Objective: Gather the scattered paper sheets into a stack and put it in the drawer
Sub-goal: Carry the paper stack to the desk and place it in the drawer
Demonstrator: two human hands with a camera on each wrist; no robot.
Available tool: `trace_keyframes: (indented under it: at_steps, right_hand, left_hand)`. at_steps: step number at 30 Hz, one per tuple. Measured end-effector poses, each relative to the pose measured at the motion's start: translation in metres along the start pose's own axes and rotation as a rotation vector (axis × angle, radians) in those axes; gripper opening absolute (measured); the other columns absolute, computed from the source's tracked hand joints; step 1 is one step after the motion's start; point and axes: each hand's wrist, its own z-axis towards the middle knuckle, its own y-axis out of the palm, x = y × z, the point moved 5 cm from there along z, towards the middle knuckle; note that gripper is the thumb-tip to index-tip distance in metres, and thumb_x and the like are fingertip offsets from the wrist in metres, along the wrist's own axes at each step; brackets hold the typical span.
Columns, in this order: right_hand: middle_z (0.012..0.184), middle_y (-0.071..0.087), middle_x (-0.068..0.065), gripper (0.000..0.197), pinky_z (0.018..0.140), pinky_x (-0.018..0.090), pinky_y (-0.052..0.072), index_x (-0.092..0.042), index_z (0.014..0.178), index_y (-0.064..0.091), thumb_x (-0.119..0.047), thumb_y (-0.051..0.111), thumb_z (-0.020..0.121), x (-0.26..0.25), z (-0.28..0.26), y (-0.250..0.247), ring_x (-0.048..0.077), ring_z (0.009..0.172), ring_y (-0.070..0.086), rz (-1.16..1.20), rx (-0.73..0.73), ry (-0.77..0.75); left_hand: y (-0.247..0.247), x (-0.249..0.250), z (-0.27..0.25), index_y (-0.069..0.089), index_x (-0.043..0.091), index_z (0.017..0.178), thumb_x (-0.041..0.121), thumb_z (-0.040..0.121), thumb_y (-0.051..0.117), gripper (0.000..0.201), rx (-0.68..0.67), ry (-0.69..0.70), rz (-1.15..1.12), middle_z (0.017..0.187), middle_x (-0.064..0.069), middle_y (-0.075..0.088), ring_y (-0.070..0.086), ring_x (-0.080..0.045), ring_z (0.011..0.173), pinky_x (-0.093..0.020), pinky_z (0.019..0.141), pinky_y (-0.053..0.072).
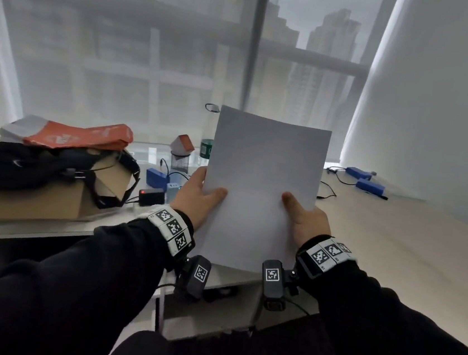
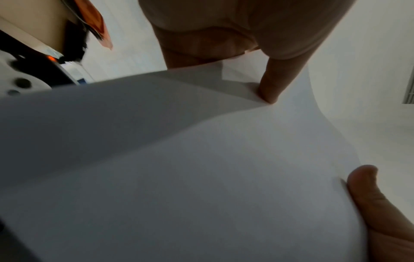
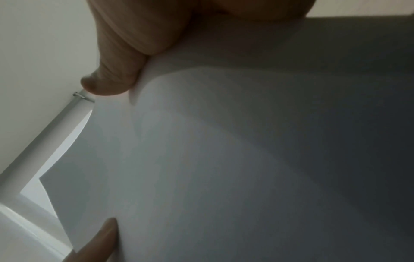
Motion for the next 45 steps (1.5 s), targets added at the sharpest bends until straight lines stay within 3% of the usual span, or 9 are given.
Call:
trace_keyframes:
  at_steps: [7, 10, 13, 21, 25, 31, 37, 42, 45]
  right_hand:
    - [0.092, 0.070, -0.008, 0.040, 0.064, 0.007, 0.050, -0.021, 0.114, 0.066, -0.046, 0.073, 0.083, 0.058, 0.015, 0.074, 0.006, 0.078, 0.065, 0.014, -0.212, 0.121]
    - [0.102, 0.075, 0.001, 0.053, 0.094, 0.039, 0.054, -0.014, 0.111, 0.070, -0.047, 0.083, 0.071, 0.094, 0.016, 0.106, 0.023, 0.094, 0.071, 0.065, -0.295, 0.253]
    - [0.099, 0.077, 0.011, 0.047, 0.088, 0.051, 0.057, -0.010, 0.107, 0.071, -0.038, 0.084, 0.071, 0.122, 0.006, 0.135, 0.035, 0.092, 0.073, 0.110, -0.372, 0.386]
    - [0.095, 0.058, 0.005, 0.011, 0.085, 0.037, 0.048, -0.023, 0.072, 0.056, -0.025, 0.060, 0.083, 0.172, -0.019, 0.178, 0.021, 0.088, 0.053, -0.173, -0.431, 0.449]
    - [0.095, 0.045, 0.013, 0.010, 0.077, 0.034, 0.035, -0.004, 0.079, 0.053, -0.012, 0.050, 0.085, 0.196, -0.050, 0.187, 0.021, 0.090, 0.039, -0.324, -0.495, 0.439]
    - [0.084, 0.051, 0.007, 0.021, 0.079, 0.031, 0.039, -0.019, 0.069, 0.051, -0.012, 0.055, 0.088, 0.258, -0.110, 0.206, 0.020, 0.091, 0.045, -0.396, -0.521, 0.690]
    - [0.082, 0.047, 0.012, 0.017, 0.072, 0.034, 0.037, -0.015, 0.061, 0.047, -0.026, 0.058, 0.056, 0.314, -0.148, 0.240, 0.025, 0.075, 0.041, -0.431, -0.639, 0.873]
    - [0.073, 0.046, 0.002, 0.023, 0.060, 0.025, 0.038, -0.017, 0.067, 0.049, -0.012, 0.056, 0.088, 0.353, -0.165, 0.248, 0.014, 0.062, 0.042, -0.526, -0.746, 0.966]
    - [0.084, 0.058, 0.014, 0.012, 0.072, 0.032, 0.046, -0.009, 0.074, 0.056, -0.012, 0.064, 0.065, 0.382, -0.175, 0.257, 0.028, 0.073, 0.055, -0.508, -0.787, 1.036]
  left_hand:
    - [-0.036, -0.062, -0.005, 0.053, 0.029, 0.120, 0.024, 0.092, 0.063, 0.030, 0.176, -0.134, 0.143, 0.106, 0.009, 0.064, 0.063, -0.016, 0.097, -0.032, 0.092, 0.048]
    - [-0.051, -0.091, -0.016, 0.053, 0.031, 0.116, 0.021, 0.091, 0.063, 0.029, 0.229, -0.210, 0.159, 0.107, 0.008, 0.065, 0.064, -0.017, 0.098, -0.032, 0.092, 0.049]
    - [-0.066, -0.117, -0.029, 0.053, 0.033, 0.119, 0.020, 0.091, 0.062, 0.032, 0.266, -0.285, 0.156, 0.109, 0.010, 0.065, 0.064, -0.014, 0.100, -0.031, 0.095, 0.049]
    - [-0.104, -0.170, -0.064, 0.053, 0.031, 0.117, 0.022, 0.090, 0.062, 0.030, 0.295, -0.451, 0.171, 0.106, 0.013, 0.067, 0.066, -0.012, 0.098, -0.031, 0.089, 0.051]
    - [-0.111, -0.201, -0.098, 0.053, 0.030, 0.118, 0.023, 0.091, 0.061, 0.029, 0.283, -0.526, 0.152, 0.104, 0.014, 0.066, 0.065, -0.008, 0.095, -0.030, 0.087, 0.051]
    - [-0.132, -0.244, -0.170, 0.051, 0.024, 0.119, 0.017, 0.095, 0.060, 0.026, 0.308, -0.688, 0.176, 0.101, 0.013, 0.060, 0.056, 0.002, 0.080, -0.002, 0.056, 0.038]
    - [-0.156, -0.298, -0.214, 0.050, 0.013, 0.131, 0.018, 0.095, 0.060, 0.037, 0.230, -0.922, 0.230, 0.115, -0.001, 0.061, 0.059, -0.022, 0.103, -0.026, 0.085, 0.040]
    - [-0.160, -0.360, -0.227, 0.063, 0.011, 0.125, 0.014, 0.091, 0.060, 0.034, 0.135, -1.098, 0.293, 0.121, -0.010, 0.068, 0.063, -0.029, 0.112, -0.026, 0.085, 0.044]
    - [-0.162, -0.403, -0.226, 0.060, 0.007, 0.127, 0.016, 0.090, 0.063, 0.038, 0.150, -1.220, 0.287, 0.126, -0.013, 0.066, 0.062, -0.031, 0.115, -0.029, 0.092, 0.045]
